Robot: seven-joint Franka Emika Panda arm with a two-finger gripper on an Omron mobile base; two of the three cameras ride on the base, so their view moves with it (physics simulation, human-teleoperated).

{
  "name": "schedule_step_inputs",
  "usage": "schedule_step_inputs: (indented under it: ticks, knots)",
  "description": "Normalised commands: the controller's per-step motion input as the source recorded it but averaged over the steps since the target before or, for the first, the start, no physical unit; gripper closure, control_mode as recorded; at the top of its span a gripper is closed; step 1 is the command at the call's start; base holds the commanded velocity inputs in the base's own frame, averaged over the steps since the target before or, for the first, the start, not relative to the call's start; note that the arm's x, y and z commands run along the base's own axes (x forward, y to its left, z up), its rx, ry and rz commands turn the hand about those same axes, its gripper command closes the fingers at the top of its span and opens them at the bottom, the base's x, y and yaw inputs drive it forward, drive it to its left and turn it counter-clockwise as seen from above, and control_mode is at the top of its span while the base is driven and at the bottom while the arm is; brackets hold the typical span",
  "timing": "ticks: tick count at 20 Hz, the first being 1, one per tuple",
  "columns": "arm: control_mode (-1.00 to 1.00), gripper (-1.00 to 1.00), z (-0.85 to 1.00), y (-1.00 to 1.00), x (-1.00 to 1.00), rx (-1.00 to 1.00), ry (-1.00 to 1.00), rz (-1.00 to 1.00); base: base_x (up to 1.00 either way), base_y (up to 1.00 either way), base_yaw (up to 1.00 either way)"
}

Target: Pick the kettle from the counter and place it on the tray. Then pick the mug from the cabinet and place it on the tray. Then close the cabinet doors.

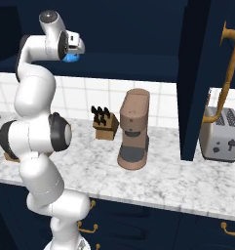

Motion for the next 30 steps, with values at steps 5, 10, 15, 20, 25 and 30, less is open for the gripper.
schedule_step_inputs:
  ticks: [5,10,15,20,25,30]
  knots:
    - [-1.0,-1.0,0.0,0.03,0.01,0.0,0.0,0.0,0.0,0.0,0.0]
    - [-1.0,-1.0,-0.01,0.0,0.02,0.0,0.0,0.0,0.0,0.0,0.0]
    - [-1.0,-1.0,-0.05,0.0,0.05,0.0,0.0,0.0,0.0,0.0,0.0]
    - [-1.0,-1.0,-0.03,0.0,0.08,0.0,0.0,0.0,0.0,0.0,0.0]
    - [-1.0,1.0,0.0,0.0,0.05,0.0,0.0,0.0,0.0,0.0,0.0]
    - [-1.0,1.0,0.0,0.0,0.02,0.0,0.0,0.0,0.0,0.0,0.0]
